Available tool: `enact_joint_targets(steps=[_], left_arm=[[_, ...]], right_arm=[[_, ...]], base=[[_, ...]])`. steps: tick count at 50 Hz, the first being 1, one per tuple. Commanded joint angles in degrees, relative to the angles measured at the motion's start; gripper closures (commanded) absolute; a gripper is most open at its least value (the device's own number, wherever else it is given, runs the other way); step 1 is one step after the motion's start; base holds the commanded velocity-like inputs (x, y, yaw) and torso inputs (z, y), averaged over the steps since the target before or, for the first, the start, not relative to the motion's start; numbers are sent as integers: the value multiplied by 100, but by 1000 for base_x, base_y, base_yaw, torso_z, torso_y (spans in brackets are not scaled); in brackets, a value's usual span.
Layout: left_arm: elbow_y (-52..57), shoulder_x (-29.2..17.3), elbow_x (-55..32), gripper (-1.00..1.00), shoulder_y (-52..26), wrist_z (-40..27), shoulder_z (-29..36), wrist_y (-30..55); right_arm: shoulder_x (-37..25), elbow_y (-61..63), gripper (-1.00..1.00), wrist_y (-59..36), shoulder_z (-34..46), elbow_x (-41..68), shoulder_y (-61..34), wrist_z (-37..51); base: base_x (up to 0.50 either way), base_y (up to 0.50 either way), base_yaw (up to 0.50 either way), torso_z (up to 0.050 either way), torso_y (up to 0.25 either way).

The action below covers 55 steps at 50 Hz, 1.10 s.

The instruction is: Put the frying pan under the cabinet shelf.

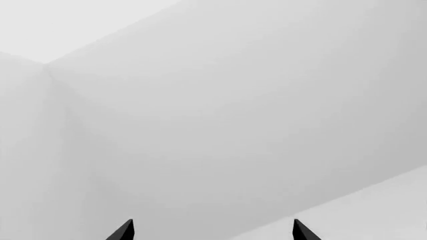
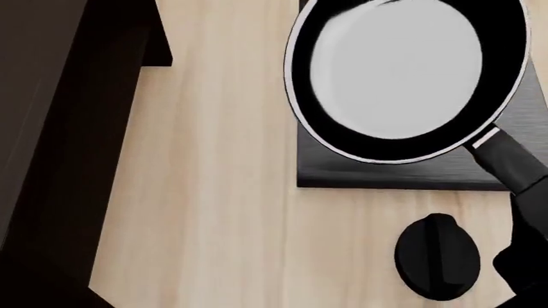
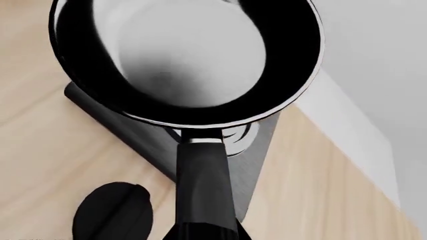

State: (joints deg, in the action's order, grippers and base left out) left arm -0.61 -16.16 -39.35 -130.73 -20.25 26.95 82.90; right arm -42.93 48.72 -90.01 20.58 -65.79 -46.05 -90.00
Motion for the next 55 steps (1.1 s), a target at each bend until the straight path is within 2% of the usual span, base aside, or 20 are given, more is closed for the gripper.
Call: enact_joint_targets(steps=[1,19,36,55], left_arm=[[47,-11,-77,-100,-109,-43,-156,176],[236,-95,-204,-100,24,-174,-316,261],[383,-206,-352,-100,155,-280,-393,321],[313,-237,-441,-100,86,-351,-357,281]], right_arm=[[-232,161,100,1,262,-25,-384,1],[-317,-225,100,1,1038,465,-1332,1],[-239,-213,100,1,1475,673,-1520,1],[-71,-54,100,1,1183,978,-1242,1]], base=[[0,0,0,0,0],[0,0,0,0,1],[0,0,0,0,1],[0,0,0,1,2]])
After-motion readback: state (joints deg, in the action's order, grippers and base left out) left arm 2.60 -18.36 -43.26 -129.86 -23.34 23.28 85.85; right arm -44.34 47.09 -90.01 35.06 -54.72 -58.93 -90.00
